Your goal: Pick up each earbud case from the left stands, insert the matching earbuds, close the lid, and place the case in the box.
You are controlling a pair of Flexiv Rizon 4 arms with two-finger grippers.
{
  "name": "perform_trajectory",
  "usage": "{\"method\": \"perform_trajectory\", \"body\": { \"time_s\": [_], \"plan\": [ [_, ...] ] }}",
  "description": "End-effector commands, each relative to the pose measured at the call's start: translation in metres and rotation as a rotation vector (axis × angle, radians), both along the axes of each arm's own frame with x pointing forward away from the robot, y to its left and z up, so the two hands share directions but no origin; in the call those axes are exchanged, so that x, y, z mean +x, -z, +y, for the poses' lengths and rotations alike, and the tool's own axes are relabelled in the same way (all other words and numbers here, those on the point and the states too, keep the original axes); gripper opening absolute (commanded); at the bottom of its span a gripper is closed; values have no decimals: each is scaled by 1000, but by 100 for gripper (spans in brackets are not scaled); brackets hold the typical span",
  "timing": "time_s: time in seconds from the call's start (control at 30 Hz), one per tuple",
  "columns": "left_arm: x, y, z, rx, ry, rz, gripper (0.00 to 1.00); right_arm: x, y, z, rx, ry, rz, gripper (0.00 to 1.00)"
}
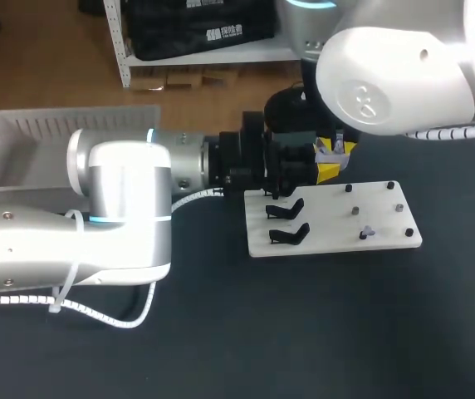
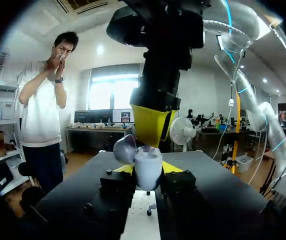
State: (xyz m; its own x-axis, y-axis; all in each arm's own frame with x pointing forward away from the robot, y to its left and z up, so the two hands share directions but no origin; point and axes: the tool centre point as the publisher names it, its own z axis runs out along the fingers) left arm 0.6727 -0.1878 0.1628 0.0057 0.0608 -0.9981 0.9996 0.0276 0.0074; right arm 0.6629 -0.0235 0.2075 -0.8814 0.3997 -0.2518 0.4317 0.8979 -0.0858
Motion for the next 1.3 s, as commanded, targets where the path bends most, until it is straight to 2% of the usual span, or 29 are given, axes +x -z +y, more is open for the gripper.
{"method": "perform_trajectory", "body": {
  "time_s": [0.03,0.9,1.3],
  "plan": [
    [-1,1,-1,-8,-5,-5,0,2,0,0,-3,2,0,0],
    [-1,1,-1,-8,-5,-5,0,6,-3,-7,-10,33,-6,0],
    [-1,1,-1,-8,-5,-5,0,0,-3,-9,-13,45,0,0]
  ]
}}
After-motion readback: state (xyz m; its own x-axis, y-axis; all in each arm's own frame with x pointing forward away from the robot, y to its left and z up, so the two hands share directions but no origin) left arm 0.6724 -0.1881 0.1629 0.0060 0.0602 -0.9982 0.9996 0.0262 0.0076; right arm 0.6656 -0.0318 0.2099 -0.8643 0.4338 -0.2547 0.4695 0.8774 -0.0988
